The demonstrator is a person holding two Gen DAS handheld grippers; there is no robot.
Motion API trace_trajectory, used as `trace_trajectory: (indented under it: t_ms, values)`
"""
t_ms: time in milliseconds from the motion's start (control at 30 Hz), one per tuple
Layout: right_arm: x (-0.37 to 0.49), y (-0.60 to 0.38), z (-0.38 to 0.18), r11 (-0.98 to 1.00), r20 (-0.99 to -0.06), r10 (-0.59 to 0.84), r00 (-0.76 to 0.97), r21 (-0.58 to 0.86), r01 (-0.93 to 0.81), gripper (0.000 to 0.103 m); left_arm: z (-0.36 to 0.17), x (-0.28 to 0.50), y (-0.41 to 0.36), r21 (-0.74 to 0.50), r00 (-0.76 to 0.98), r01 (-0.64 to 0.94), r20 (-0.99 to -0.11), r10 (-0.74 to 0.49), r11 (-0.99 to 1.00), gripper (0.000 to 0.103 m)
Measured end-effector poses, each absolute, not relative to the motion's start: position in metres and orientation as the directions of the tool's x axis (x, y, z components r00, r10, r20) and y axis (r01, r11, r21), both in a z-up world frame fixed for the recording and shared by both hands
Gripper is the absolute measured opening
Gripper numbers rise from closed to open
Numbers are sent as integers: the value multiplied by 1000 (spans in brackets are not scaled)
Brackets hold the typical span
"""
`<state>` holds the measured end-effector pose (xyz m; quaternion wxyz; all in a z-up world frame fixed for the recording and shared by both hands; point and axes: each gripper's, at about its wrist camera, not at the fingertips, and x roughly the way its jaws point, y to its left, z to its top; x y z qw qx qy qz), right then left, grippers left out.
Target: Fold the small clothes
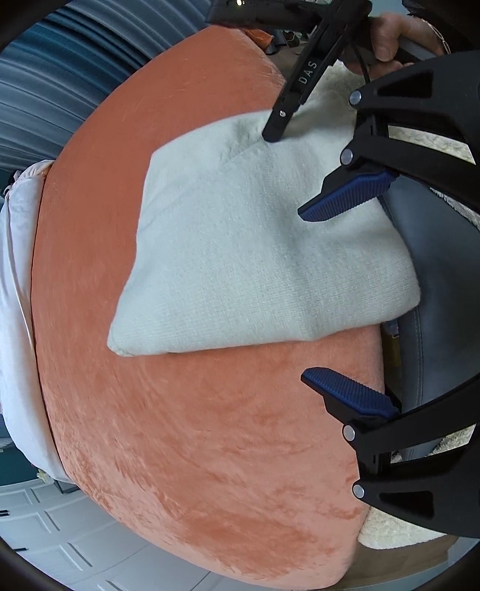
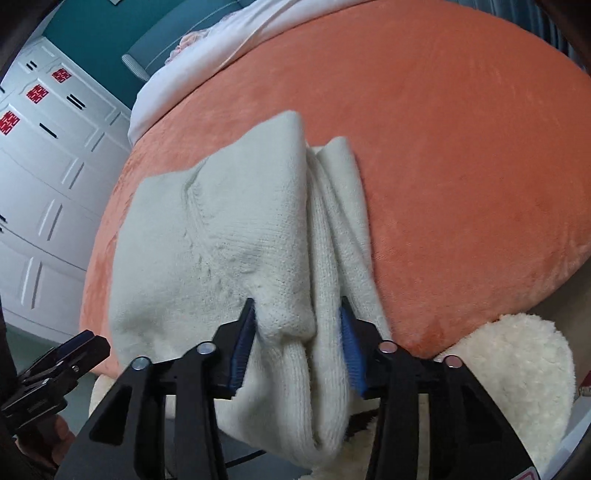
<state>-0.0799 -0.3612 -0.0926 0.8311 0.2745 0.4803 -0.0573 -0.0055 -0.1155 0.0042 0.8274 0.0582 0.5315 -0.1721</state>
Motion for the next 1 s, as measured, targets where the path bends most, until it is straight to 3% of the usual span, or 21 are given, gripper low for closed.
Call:
trace_trajectory:
  t_ms: [67,200,333,533,667,767,867,1000]
  values:
    - [-85,-358,-71,872,-803,132,581,373,318,24,11,-6,-115,-90,396,341,-889,-230,936,80]
    - [-103,-354,-32,899,-735,64,675,336,280,23,4,1,-113,-70,396,313,-897,-197,947,83]
    - [-87,-361,-103,899,-874,87,478,276,340,28,-23,6,-123,-46,355,326,-920,-167,944,85]
    - [-97,-362,-50,879,-823,31,567,293,376,31,-14,2,-123,-14,395,333,-906,-153,943,86]
    - [-99,-336,-15,919,-764,58,642,292,264,31,-8,3,-116,-23,401,310,-904,-152,950,86]
    - [-72,-310,-28,953,-793,108,600,254,163,31,-16,7,-114,-16,378,300,-916,-135,954,88]
    - [-37,-285,-90,973,-894,129,428,197,117,31,-19,4,-116,-21,363,302,-922,-135,953,88]
    - [-48,-291,-69,967,-871,114,478,207,146,31,-12,0,-118,-12,382,317,-913,-140,948,87]
